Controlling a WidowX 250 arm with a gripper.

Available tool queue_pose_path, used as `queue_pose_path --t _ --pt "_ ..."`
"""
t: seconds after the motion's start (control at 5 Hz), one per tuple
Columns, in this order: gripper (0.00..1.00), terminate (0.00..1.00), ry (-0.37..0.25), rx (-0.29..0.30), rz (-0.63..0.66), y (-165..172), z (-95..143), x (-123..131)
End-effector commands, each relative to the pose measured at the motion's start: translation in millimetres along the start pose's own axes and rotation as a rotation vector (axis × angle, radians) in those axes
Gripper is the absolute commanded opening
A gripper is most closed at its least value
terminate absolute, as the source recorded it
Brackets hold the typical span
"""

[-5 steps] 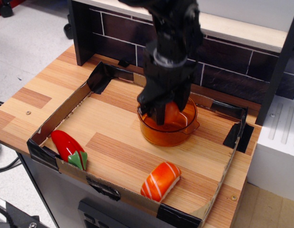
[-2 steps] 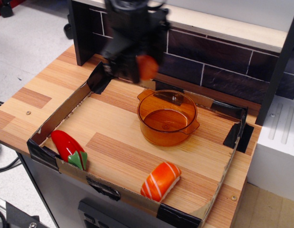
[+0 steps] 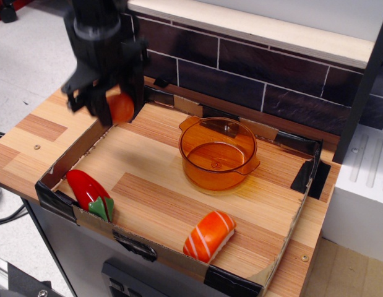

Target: Take carrot out of pot

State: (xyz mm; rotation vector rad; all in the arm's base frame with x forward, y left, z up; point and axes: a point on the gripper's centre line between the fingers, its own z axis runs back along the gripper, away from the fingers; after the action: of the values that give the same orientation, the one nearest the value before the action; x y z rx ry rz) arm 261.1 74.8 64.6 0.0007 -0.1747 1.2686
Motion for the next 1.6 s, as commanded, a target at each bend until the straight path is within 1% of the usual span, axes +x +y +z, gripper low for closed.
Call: queue_pose_path --t 0.0,0.4,0.6,0.8,1.0,1.2,1.4 --pt "0.0 0.0 -0.029 0.019 -0.021 11.4 -12.9 -2.9" --pt "0.0 0.0 -0.045 0.052 -0.044 15.9 -39.1 -6.6" --pt "0.0 0.0 -0.038 0.056 -0.033 15.9 -39.4 -5.9" --pt "1.0 0.0 -0.027 0.092 -0.024 15.0 -38.2 -6.0" --pt "1.0 0.0 -0.035 0.095 -0.021 14.8 -32.8 -4.1" --pt "1.0 0.0 -0.036 0.079 0.008 14.4 -23.3 -2.5" --pt "1.0 0.0 -0.038 0.039 0.028 11.5 1.5 0.8"
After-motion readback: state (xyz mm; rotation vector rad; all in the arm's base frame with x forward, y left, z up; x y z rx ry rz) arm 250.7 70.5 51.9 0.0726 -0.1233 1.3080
